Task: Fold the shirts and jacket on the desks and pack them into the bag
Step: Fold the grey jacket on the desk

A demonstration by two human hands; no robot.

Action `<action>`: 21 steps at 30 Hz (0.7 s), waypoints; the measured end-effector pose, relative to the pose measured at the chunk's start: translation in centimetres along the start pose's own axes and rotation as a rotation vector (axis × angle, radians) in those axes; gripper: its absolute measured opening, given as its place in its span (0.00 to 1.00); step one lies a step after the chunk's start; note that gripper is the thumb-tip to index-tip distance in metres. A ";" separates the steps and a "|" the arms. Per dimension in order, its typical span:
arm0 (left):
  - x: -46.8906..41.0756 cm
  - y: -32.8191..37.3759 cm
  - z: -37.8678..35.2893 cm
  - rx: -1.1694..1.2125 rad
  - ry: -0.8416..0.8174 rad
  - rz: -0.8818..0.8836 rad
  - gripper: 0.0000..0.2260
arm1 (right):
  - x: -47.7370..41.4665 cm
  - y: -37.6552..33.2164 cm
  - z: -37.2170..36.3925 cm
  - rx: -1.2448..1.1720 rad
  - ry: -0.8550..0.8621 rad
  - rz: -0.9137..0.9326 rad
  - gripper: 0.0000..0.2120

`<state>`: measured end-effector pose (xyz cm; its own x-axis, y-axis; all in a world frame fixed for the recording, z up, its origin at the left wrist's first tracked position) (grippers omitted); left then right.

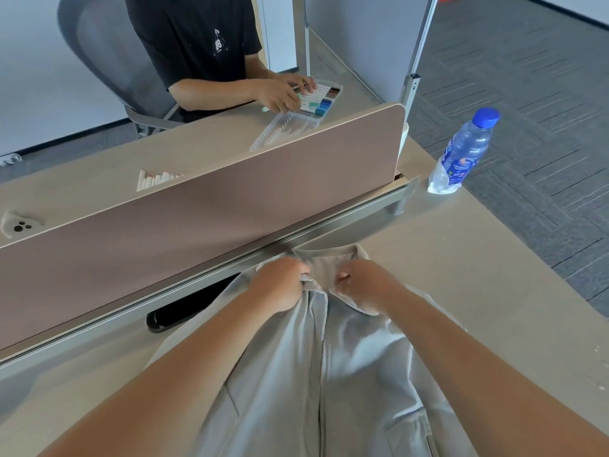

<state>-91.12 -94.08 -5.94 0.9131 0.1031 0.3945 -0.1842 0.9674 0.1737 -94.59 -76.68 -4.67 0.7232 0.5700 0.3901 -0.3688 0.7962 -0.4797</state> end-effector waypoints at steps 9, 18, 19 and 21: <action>3.7 0.7 -0.5 0.306 -0.029 0.088 0.20 | 2.8 -0.3 -2.3 -0.418 0.019 -0.009 0.24; 14.4 3.8 2.4 0.600 0.071 0.069 0.12 | 14.4 -3.6 -1.3 -0.386 0.339 -0.147 0.17; 15.6 4.2 2.4 0.609 0.075 0.076 0.12 | 15.5 -4.1 -1.4 -0.372 0.342 -0.156 0.16; 18.1 4.6 2.2 0.642 0.085 0.087 0.12 | 17.5 -5.0 -1.8 -0.375 0.354 -0.161 0.15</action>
<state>-76.21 -88.29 3.99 0.9058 0.2177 0.3635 -0.4152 0.6267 0.6594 -79.01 -71.08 3.11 0.9300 0.2914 0.2242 -0.0496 0.7036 -0.7088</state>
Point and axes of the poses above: each hand's wrist, its own x-axis away from the middle knuckle, its own z-axis out of the back of the hand, y = z × x, the point moved 4 cm from there along -x, towards the middle knuckle, and after that the axes turned 10 degrees about z, right-handed, at the moved point
